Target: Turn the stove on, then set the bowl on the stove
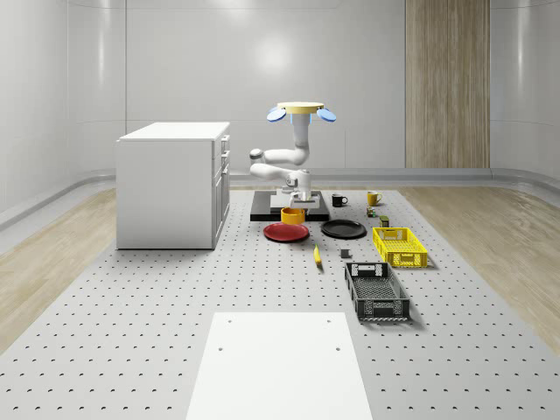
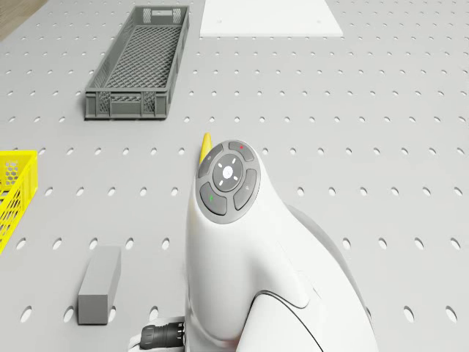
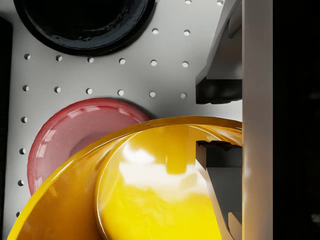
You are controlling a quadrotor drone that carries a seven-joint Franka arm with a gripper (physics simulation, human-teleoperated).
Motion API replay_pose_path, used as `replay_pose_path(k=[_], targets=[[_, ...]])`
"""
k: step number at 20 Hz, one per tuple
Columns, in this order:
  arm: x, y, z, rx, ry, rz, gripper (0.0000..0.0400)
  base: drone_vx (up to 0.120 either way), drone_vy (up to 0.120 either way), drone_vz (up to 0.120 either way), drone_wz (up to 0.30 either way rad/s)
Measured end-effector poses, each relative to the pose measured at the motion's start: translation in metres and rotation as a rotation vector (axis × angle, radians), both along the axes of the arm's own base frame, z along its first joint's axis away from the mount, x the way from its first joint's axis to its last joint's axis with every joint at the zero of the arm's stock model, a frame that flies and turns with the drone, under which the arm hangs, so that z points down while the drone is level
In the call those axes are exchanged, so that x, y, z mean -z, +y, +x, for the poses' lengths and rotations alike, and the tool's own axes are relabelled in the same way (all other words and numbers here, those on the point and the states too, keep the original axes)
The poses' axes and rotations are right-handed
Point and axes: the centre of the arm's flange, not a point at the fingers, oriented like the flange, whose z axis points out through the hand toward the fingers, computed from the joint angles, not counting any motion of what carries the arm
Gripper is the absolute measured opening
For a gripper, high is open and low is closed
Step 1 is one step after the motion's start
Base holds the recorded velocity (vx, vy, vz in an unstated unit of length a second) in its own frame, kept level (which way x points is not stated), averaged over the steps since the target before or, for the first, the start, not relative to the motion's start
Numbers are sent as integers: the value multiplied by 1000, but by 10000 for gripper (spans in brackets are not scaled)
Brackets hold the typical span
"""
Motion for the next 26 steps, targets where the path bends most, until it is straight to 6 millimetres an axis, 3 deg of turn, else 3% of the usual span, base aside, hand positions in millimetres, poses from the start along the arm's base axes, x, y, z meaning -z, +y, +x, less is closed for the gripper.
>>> replay_pose_path(k=[26], targets=[[0,0,0,1,0,0,107,-120,0,0,0]])
